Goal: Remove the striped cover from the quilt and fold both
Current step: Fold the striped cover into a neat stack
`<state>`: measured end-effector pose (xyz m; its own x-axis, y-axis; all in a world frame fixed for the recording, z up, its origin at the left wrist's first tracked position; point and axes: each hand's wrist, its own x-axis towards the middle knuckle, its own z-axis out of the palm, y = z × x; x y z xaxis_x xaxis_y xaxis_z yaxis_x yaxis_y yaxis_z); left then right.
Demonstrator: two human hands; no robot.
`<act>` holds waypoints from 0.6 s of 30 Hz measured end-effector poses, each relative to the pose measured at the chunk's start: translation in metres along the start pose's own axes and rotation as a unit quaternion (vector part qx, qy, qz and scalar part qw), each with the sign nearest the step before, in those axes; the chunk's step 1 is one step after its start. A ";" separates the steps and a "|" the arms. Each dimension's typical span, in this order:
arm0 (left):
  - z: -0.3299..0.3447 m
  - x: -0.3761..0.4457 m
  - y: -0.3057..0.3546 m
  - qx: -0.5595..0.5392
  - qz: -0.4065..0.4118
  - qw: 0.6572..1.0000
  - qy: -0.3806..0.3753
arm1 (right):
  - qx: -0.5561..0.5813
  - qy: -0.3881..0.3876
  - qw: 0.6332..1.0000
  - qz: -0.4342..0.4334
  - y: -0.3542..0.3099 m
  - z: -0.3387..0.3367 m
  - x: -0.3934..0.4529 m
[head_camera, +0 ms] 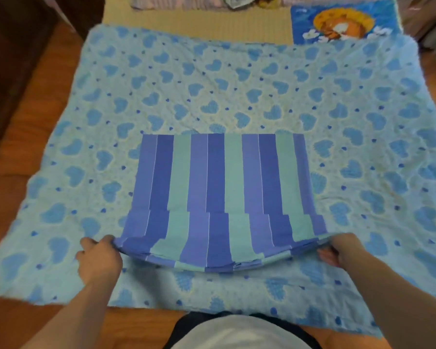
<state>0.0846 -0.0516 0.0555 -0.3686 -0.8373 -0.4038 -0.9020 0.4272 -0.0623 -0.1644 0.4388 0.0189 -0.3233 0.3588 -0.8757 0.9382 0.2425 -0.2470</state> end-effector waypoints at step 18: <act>0.068 0.354 0.265 -0.673 -0.101 0.733 0.011 | 0.168 0.093 0.967 -0.170 -0.286 0.164 0.208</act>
<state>-0.2695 -0.2116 -0.1658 -0.1862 -0.8490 -0.4946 -0.3388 -0.4170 0.8434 -0.4802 0.2961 -0.1610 -0.6074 0.4729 -0.6383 0.7511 0.0801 -0.6553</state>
